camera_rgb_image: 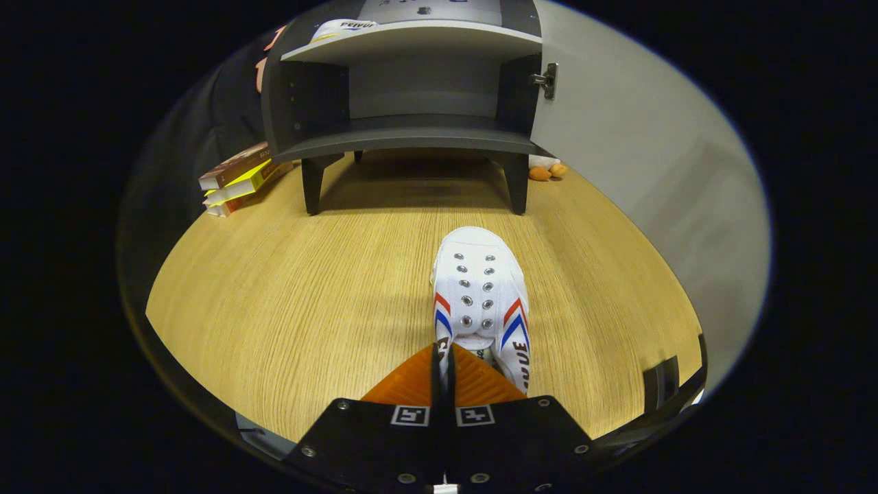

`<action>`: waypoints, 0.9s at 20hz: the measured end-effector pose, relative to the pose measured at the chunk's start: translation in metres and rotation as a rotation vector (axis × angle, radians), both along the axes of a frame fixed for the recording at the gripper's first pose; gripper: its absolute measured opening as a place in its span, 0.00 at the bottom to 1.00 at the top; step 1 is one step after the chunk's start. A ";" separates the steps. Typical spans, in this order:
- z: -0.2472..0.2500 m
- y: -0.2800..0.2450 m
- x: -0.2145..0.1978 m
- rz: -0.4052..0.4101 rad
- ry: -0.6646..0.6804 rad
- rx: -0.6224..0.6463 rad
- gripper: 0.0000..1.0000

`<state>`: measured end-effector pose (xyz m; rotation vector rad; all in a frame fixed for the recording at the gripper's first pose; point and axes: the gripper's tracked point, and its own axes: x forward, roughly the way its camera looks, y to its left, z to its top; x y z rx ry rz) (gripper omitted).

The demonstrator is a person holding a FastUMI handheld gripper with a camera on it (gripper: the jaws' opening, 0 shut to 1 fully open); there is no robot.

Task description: Open the shoe cabinet door, grab the shoes and put them into the shoe cabinet, then close the shoe cabinet door.

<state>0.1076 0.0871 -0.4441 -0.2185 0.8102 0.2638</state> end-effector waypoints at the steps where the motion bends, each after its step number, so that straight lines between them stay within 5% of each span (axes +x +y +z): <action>1: 0.005 0.003 0.002 0.006 -0.011 0.007 0.00; 18: 0.165 0.021 -0.016 -0.005 -0.225 0.090 0.00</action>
